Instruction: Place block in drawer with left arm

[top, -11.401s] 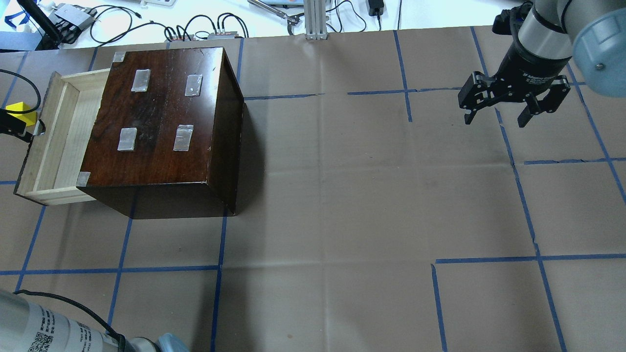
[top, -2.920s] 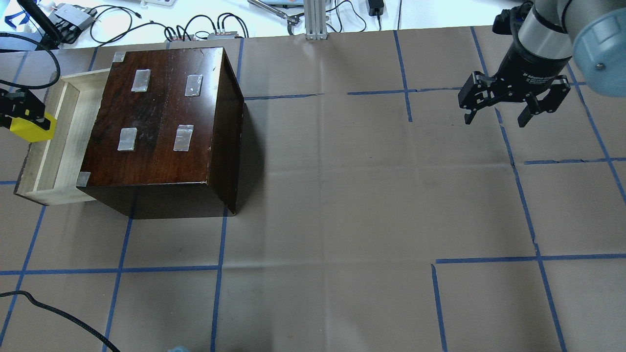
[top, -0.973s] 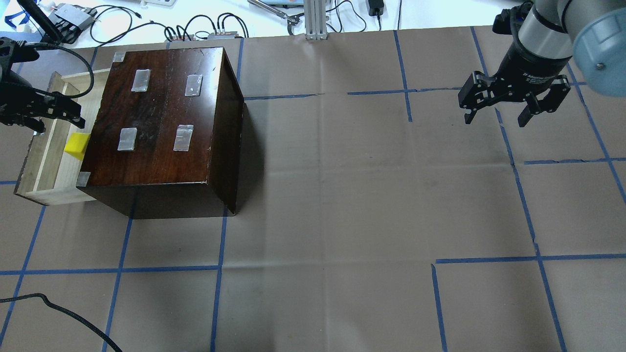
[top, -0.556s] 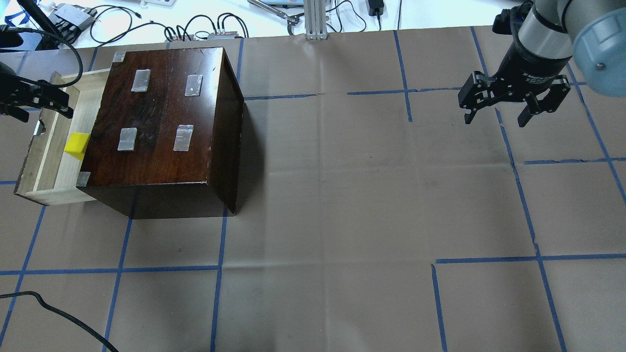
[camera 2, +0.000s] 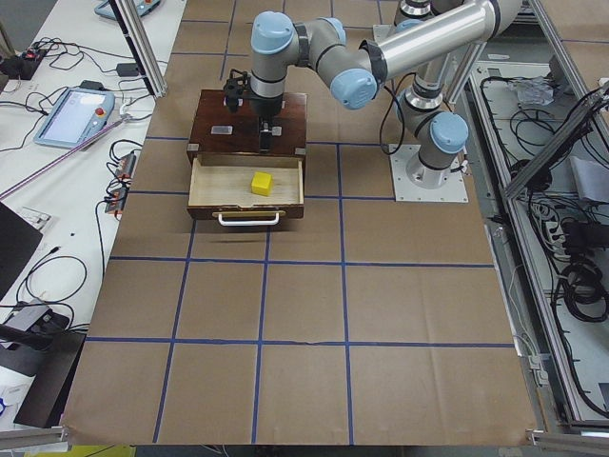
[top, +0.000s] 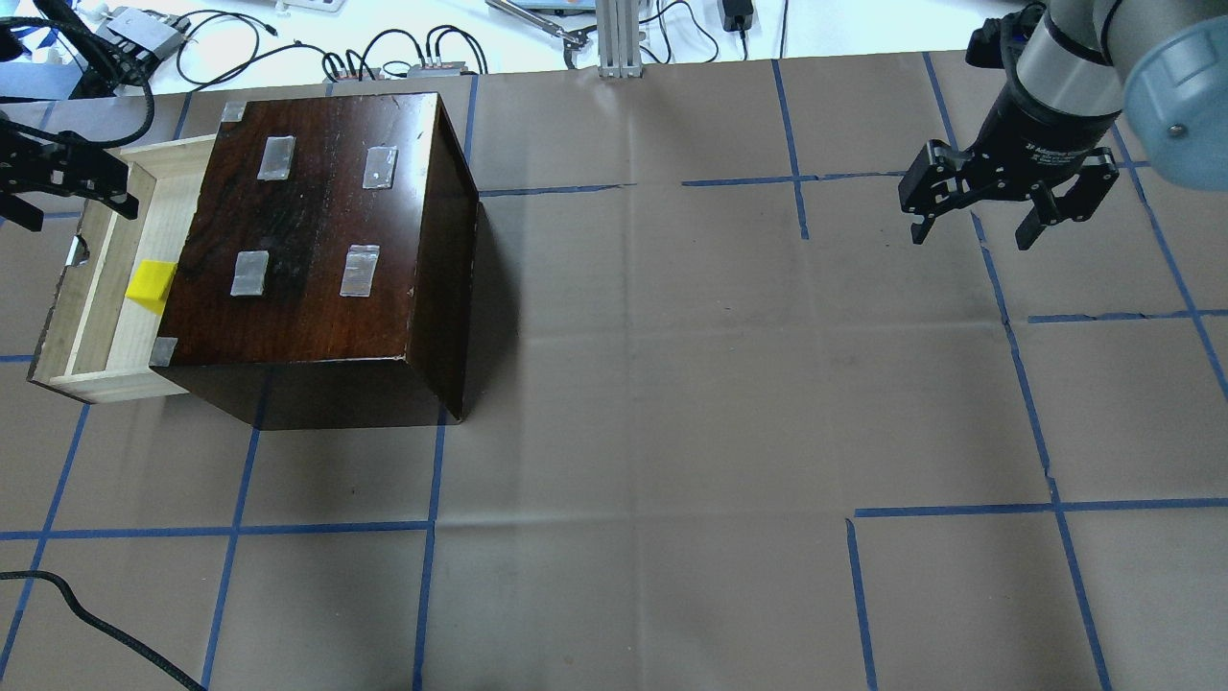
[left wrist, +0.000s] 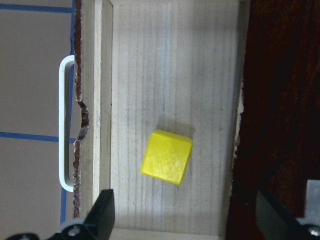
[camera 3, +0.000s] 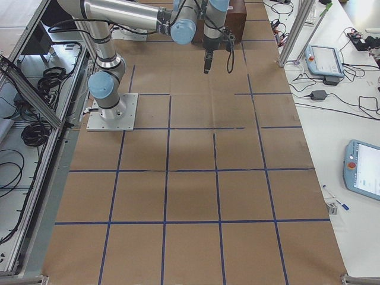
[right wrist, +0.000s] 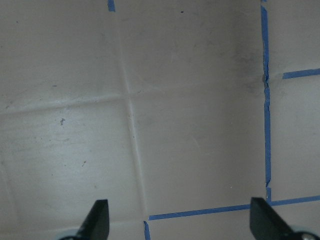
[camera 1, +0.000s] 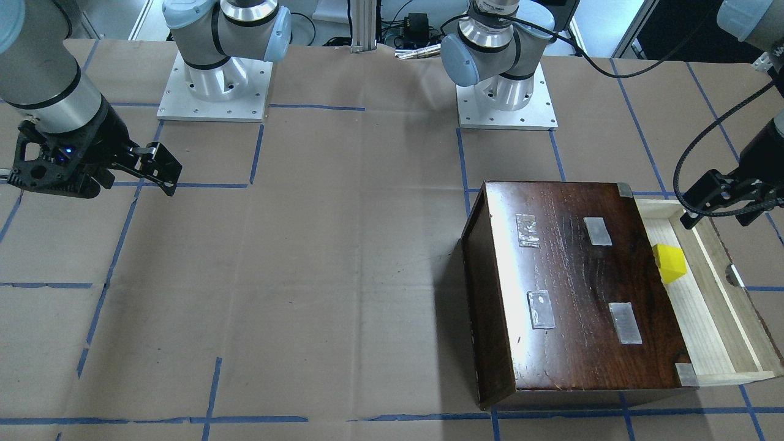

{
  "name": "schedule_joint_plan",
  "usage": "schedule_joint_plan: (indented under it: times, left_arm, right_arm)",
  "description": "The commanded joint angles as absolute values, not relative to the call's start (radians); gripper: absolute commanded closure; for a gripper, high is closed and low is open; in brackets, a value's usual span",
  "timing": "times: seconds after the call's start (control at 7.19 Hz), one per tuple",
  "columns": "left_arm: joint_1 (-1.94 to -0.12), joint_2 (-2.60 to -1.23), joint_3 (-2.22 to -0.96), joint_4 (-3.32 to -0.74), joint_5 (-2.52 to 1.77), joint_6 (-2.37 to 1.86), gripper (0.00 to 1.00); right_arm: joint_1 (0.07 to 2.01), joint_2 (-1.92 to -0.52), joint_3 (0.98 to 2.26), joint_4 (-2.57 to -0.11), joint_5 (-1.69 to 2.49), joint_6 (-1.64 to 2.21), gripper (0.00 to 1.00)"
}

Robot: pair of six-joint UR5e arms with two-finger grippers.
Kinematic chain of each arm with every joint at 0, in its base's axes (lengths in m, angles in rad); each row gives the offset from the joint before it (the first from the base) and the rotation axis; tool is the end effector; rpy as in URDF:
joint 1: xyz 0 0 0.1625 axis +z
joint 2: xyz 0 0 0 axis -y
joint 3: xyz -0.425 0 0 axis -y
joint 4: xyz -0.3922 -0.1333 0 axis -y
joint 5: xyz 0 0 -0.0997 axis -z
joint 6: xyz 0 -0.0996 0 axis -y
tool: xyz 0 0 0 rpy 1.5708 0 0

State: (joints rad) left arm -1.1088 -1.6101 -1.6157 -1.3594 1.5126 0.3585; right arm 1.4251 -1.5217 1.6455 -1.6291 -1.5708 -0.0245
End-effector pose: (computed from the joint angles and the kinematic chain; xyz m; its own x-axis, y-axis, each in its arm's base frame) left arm 0.1068 -0.5266 0.4682 -0.9950 -0.0990 0.0095 -0.0993 0.9853 -0.1390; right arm 0.0589 -0.5170 0.4326 -0.9927 0.1210 -0.0016 0.1206 0.9905 0.0654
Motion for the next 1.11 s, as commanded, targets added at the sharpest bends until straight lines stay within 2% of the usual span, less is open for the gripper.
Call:
schedule_joint_plan:
  times: [0.0, 0.97]
  left_arm:
    - [-1.187, -1.557, -1.618, -1.425, 1.514, 0.238, 0.01]
    - [-1.505, -1.509, -1.647, -1.453, 1.517, -0.106, 0.01]
  right_arm:
    - [1.425, -1.522, 1.646, -1.629, -1.571, -0.025, 0.00]
    - [1.425, -1.522, 1.644, -1.629, -1.571, -0.025, 0.00]
